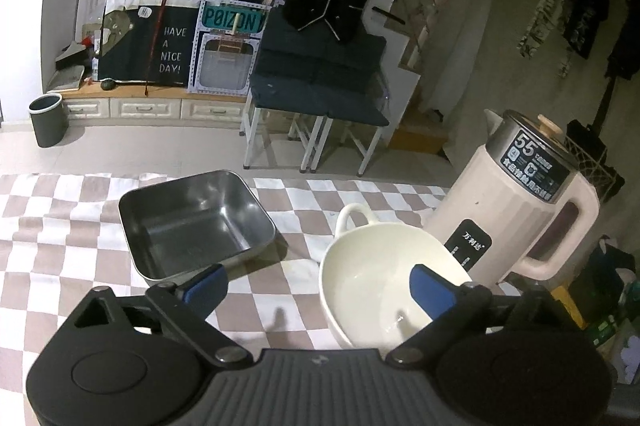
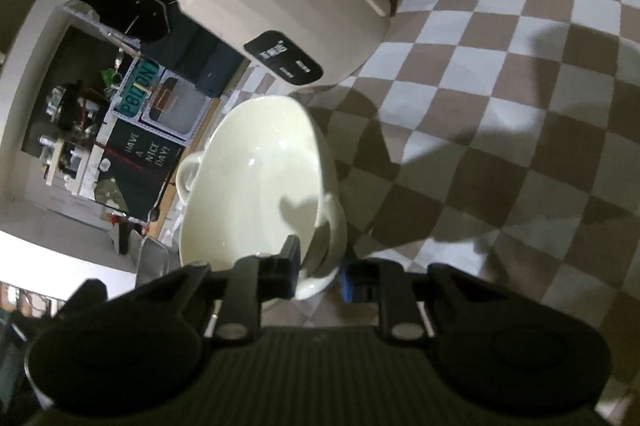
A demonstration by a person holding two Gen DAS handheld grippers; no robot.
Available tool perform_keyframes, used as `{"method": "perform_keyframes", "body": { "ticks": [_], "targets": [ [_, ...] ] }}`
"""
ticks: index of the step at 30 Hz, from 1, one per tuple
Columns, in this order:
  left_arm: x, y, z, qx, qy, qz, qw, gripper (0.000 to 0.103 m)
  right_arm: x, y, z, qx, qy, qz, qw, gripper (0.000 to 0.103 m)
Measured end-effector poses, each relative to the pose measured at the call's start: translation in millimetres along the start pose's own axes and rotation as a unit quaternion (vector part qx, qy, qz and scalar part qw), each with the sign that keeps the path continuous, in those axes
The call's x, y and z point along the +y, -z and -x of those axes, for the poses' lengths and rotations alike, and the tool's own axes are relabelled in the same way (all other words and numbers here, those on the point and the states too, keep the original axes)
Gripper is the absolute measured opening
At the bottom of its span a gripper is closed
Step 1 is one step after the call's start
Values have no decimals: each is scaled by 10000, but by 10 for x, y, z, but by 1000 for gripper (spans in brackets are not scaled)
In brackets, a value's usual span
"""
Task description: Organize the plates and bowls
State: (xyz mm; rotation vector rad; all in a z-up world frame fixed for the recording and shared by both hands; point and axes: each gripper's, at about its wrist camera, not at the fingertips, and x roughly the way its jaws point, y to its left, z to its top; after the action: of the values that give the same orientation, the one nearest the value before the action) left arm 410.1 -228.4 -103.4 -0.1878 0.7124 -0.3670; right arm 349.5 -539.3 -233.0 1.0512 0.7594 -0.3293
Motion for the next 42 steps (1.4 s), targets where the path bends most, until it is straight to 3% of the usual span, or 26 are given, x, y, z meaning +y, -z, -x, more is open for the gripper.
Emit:
{"method": "perform_keyframes", "body": {
  "ticks": [3,6,10,16,20,23,28,34,42],
  "targets": [
    [-23,4,0,78,28,-20,10000,92,-73,-104,79,-255,137,24,9996,22],
    [-59,32,-17,230,304,70,9992,92,-180,-265,128,-509,206,49,9985,20],
    [-167,49,-150,276,317,-293,9987,88,-212,-363,170,-750,397,353,9958,21],
    [-181,-35,-486,531,398,-15,9978,77,-196,-357,175,-894,494,623,9928,23],
    [-227,-92,-733,692,289,-182,9970,61,-223,-353,175,-830,461,643,9934,23],
    [-230,-115,-893,673,-32,-290,9973,58,-210,-376,153,-845,467,668,9931,23],
    [-201,-143,-1033,674,-273,-408,9965,61,-171,-375,136,-903,512,823,9912,24],
    [-179,-122,-1027,686,-262,-473,9962,62,-148,-350,130,-946,559,1001,9889,24],
    [17,7,-829,1005,147,-364,9942,62,-156,-335,146,-885,485,1167,9880,24]
  ]
}}
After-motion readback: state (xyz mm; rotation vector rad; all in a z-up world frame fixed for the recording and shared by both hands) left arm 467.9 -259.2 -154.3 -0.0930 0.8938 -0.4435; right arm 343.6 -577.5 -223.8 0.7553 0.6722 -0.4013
